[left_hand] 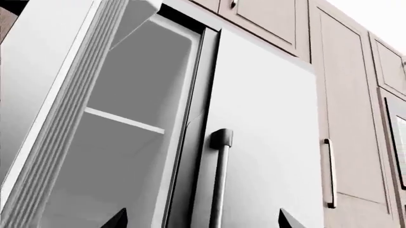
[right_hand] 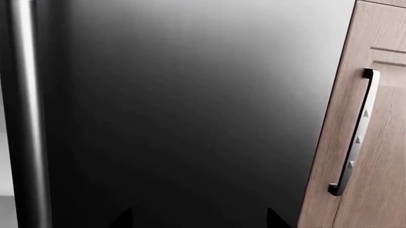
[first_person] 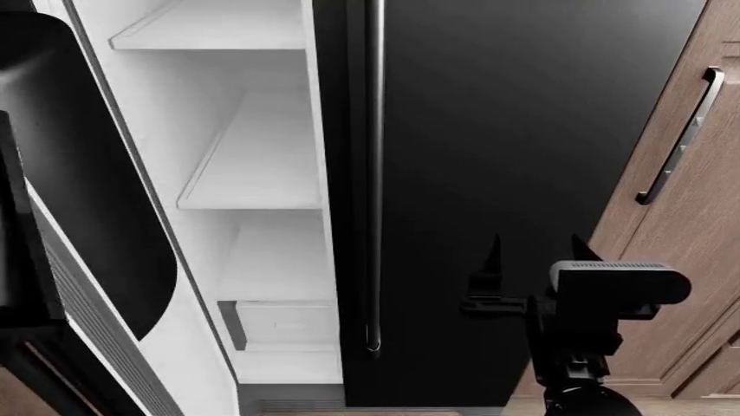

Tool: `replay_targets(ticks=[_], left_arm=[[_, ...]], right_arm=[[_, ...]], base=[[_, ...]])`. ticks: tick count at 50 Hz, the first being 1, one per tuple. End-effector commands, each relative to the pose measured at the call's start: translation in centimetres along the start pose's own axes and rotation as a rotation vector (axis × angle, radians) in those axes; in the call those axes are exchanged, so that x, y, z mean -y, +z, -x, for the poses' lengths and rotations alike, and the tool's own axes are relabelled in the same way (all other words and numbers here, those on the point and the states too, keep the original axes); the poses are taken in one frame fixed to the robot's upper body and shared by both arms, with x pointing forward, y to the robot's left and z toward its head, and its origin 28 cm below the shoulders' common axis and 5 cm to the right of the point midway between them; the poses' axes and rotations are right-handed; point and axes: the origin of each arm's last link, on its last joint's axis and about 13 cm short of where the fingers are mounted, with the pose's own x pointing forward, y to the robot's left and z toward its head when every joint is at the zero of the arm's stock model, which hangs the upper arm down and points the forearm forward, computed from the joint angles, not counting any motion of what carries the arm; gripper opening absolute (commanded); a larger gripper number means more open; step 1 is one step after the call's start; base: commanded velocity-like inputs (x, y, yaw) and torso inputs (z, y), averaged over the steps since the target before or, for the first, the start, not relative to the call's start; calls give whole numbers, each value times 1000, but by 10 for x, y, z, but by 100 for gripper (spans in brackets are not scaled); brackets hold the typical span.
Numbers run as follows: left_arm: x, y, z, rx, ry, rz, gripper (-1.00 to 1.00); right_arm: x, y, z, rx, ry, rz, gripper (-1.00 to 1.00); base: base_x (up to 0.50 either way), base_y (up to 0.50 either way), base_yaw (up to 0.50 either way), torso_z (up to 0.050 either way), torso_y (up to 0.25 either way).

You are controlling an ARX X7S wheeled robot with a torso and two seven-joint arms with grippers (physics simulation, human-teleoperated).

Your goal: Open the fridge door

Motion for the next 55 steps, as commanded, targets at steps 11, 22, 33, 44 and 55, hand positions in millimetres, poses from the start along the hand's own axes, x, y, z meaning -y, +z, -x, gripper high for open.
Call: replay_targets(ticks=[11, 22, 33, 44, 55], left_arm=[[33, -33, -27, -268, -43, 57, 100], [50, -51, -49, -336, -22, 120, 100], [50, -72, -74, -397, 64, 131, 100], [41, -87, -114, -387, 196, 83, 100], [32, -102, -145, -412, 316, 56, 100]], right_arm=[[1, -5, -1, -16, -4, -6, 100], [1, -6, 0, -18, -5, -12, 100], [2, -7, 0, -19, -7, -14, 100], [2, -7, 0, -17, -5, -15, 100], [3, -6, 1, -13, -8, -18, 100]], base=[[0, 0, 0, 0, 0], [0, 0, 0, 0, 0], [0, 0, 0, 0, 0], [0, 0, 0, 0, 0], [0, 0, 0, 0, 0]])
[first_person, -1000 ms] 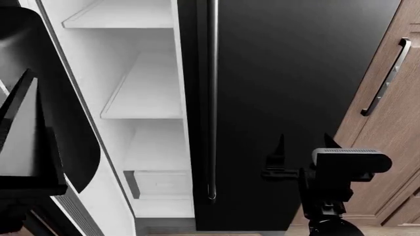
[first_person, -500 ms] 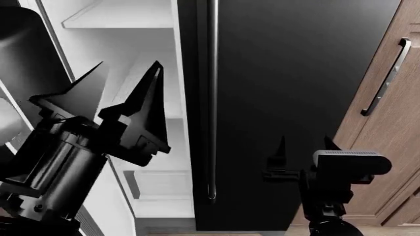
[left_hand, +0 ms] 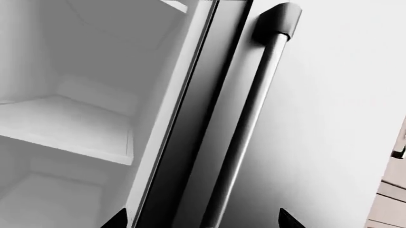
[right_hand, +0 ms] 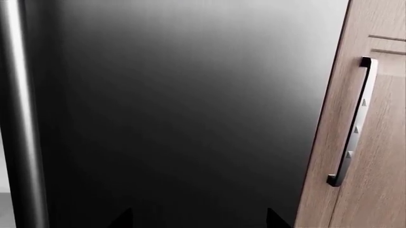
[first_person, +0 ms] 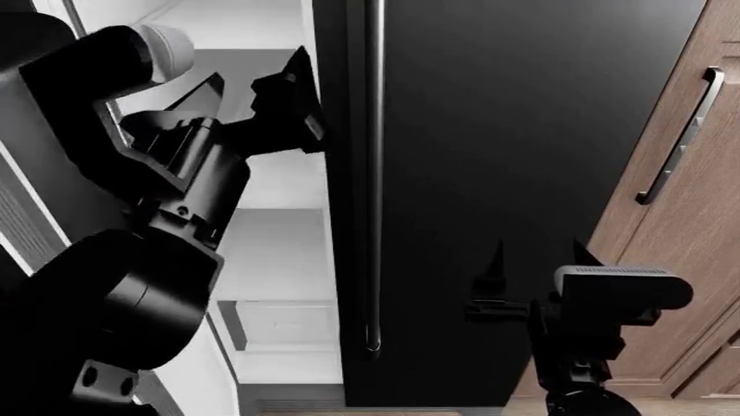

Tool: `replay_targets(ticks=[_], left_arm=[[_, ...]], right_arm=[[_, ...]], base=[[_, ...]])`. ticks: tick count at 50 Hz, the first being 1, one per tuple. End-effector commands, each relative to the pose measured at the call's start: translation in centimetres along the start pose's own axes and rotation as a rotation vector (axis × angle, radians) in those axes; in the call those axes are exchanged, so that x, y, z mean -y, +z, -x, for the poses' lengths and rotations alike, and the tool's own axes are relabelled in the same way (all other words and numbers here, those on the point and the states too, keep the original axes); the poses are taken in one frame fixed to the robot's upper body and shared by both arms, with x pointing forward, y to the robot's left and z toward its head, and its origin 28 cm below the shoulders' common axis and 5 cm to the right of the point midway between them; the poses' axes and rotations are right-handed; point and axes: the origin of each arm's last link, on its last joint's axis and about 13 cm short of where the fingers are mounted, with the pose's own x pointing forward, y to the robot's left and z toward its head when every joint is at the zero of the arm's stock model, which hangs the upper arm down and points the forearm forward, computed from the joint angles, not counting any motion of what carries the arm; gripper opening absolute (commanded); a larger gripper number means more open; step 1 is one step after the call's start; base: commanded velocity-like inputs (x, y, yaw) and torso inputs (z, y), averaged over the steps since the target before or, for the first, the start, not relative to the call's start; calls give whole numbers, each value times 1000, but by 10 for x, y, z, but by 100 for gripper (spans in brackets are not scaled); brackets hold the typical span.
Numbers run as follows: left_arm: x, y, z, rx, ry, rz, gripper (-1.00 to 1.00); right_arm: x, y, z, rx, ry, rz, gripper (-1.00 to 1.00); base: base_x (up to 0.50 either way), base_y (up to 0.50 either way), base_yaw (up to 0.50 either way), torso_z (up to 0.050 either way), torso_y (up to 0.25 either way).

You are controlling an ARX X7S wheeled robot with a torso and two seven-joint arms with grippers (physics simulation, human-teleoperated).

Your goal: Open the fridge door

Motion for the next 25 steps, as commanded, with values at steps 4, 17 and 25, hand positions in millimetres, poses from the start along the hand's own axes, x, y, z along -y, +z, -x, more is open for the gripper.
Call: replay_targets(ticks=[4, 17, 25], left_arm=[[-5, -7, -47, -20, 162, -36, 100], [-20, -7, -80, -23, 280, -27, 100], [-37, -4, -101, 2, 350, -40, 100]], right_arm=[[2, 1, 1, 4, -5, -4, 100], [2, 0, 2, 4, -4, 2, 100], [3, 0, 3, 4, -4, -1, 100]], base=[[0, 0, 0, 0, 0], [0, 0, 0, 0, 0], [0, 0, 0, 0, 0]])
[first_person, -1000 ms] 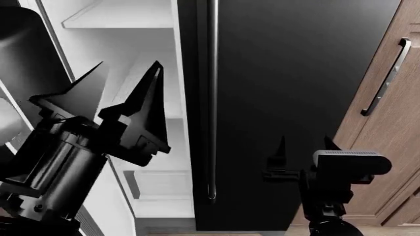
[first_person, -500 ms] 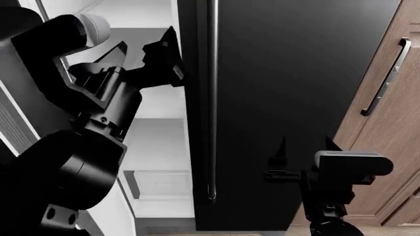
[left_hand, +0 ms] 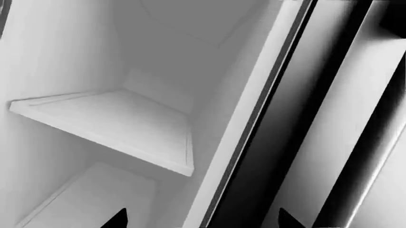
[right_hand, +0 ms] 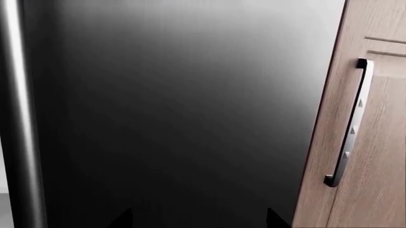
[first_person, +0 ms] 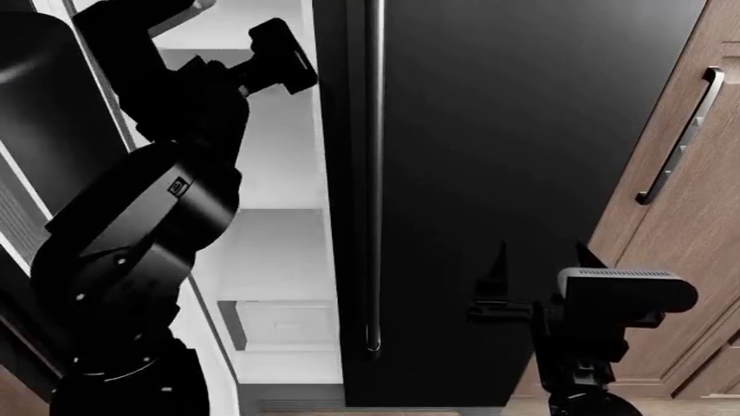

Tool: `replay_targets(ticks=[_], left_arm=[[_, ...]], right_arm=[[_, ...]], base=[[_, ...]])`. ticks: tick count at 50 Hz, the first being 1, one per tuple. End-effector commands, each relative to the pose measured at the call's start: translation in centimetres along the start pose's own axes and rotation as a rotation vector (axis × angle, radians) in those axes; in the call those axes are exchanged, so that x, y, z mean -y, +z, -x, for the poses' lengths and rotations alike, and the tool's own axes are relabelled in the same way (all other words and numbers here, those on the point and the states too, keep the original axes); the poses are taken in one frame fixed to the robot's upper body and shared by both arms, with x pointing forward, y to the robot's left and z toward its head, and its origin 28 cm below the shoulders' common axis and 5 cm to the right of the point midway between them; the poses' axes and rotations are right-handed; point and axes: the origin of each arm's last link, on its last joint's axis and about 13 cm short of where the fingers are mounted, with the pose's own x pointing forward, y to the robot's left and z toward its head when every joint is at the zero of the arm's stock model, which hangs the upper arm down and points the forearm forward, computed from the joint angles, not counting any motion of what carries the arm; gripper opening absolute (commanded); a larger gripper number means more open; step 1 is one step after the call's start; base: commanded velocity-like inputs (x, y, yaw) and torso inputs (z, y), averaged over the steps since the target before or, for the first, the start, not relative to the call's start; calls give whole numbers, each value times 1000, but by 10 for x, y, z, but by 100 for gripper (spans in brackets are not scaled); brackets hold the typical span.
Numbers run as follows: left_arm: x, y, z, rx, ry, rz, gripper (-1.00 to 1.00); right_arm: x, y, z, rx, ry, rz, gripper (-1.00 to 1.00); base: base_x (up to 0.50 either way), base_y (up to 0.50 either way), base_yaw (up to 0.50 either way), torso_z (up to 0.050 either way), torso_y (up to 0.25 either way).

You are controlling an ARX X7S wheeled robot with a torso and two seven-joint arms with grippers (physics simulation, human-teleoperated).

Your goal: Open the fridge door

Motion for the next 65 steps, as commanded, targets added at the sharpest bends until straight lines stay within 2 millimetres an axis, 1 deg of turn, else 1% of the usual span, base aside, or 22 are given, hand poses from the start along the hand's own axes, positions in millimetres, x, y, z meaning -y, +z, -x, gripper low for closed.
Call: replay_targets(ticks=[1, 8, 15, 26, 30, 41, 44, 48, 51, 57, 60, 65], left_arm=[[-13, 1, -34, 24, 103, -22, 100], [-24, -1, -48, 50, 160, -37, 100], [-29, 2, -58, 59, 196, -45, 100], [-47, -19, -76, 15, 268, -92, 100], [-53, -26, -76, 2, 290, -104, 100], [-71, -30, -75, 0, 345, -133, 100], [-79, -29, -77, 5, 385, -123, 100], [-85, -28, -78, 15, 408, -124, 100], [-96, -28, -81, 13, 458, -115, 100], [-110, -28, -83, 8, 527, -105, 100], [-121, -25, -84, 24, 581, -102, 100], [-133, -20, -81, 46, 620, -103, 100]], right_arm=[[1, 0, 1, 0, -1, -4, 100], [1, 0, 1, 1, -2, -3, 100], [1, 0, 1, 1, -1, -3, 100], [2, 1, 1, 3, -1, -4, 100], [2, 1, 1, 3, -1, -5, 100], [2, 1, 2, 4, -4, -7, 100], [2, 0, 2, 3, -3, -7, 100], [2, 0, 2, 4, -2, -7, 100], [2, 0, 3, 5, -5, -9, 100], [3, -1, 3, 4, -6, -11, 100], [2, -1, 3, 4, -5, -11, 100], [2, -1, 3, 5, -5, -10, 100]], base=[[0, 0, 0, 0, 0], [0, 0, 0, 0, 0], [0, 0, 0, 0, 0], [0, 0, 0, 0, 0], [0, 0, 0, 0, 0], [0, 0, 0, 0, 0], [0, 0, 0, 0, 0], [0, 0, 0, 0, 0], [0, 0, 0, 0, 0], [0, 0, 0, 0, 0], [0, 0, 0, 0, 0], [0, 0, 0, 0, 0]])
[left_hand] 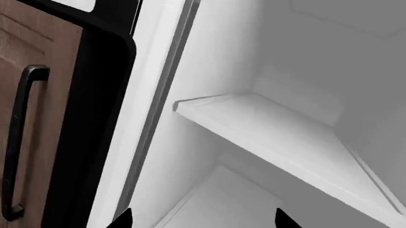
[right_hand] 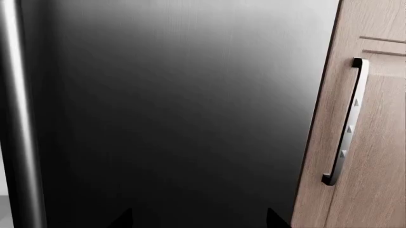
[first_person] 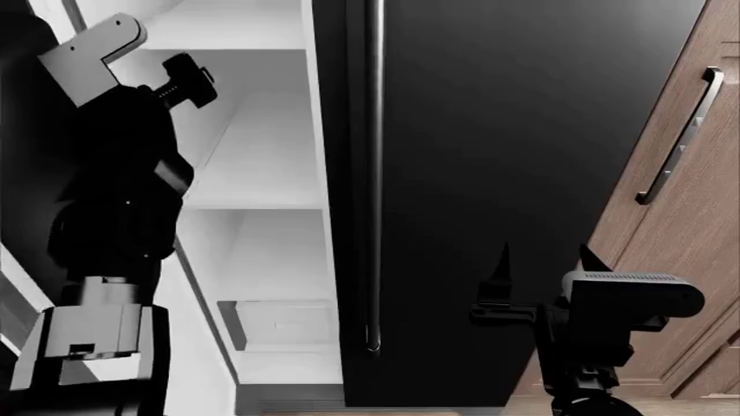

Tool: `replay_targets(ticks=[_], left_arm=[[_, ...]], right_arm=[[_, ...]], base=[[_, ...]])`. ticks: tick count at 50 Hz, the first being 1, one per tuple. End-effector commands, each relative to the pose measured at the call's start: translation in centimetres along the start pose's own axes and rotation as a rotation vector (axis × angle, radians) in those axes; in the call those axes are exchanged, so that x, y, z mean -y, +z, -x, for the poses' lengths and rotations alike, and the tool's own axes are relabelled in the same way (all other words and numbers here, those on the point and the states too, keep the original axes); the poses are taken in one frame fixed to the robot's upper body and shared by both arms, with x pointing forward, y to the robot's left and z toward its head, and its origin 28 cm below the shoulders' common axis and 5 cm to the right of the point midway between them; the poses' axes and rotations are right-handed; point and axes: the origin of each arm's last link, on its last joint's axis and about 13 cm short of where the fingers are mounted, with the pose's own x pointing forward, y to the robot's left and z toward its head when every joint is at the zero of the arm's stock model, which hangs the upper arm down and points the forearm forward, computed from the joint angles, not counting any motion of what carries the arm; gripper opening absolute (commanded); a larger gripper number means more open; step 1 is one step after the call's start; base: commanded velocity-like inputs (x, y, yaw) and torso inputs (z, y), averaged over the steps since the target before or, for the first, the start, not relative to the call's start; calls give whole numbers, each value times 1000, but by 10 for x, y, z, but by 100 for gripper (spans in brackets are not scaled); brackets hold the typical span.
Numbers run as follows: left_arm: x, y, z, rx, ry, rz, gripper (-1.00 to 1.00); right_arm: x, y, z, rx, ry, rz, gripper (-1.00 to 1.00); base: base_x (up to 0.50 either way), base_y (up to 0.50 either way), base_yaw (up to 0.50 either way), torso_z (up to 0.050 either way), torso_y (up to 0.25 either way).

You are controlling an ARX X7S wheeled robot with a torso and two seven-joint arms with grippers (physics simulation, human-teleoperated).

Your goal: Open the fridge door

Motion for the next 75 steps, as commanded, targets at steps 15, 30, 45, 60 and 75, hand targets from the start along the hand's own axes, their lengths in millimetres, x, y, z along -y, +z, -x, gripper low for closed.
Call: replay_targets(ticks=[15, 30, 45, 60, 75], left_arm=[[-94, 24, -24, 99, 374, 24, 100], [-75, 22, -2, 122, 76, -4, 100], [-44, -3, 85, 93, -515, -85, 100], [-43, -15, 125, 69, -621, -88, 100], [-51, -11, 123, 107, -532, -58, 100]], right_arm=[[0, 0, 0, 1, 0, 1, 100], [0, 1, -1, 1, 2, 2, 100], [-1, 0, -2, 1, 7, -2, 100], [-8, 15, -8, 32, 73, 33, 100], [-36, 35, -24, 22, 334, 88, 100]], base=[[3, 2, 3, 0, 0], [3, 7, 10, 0, 0], [0, 0, 0, 0, 0], [0, 0, 0, 0, 0], [0, 0, 0, 0, 0]])
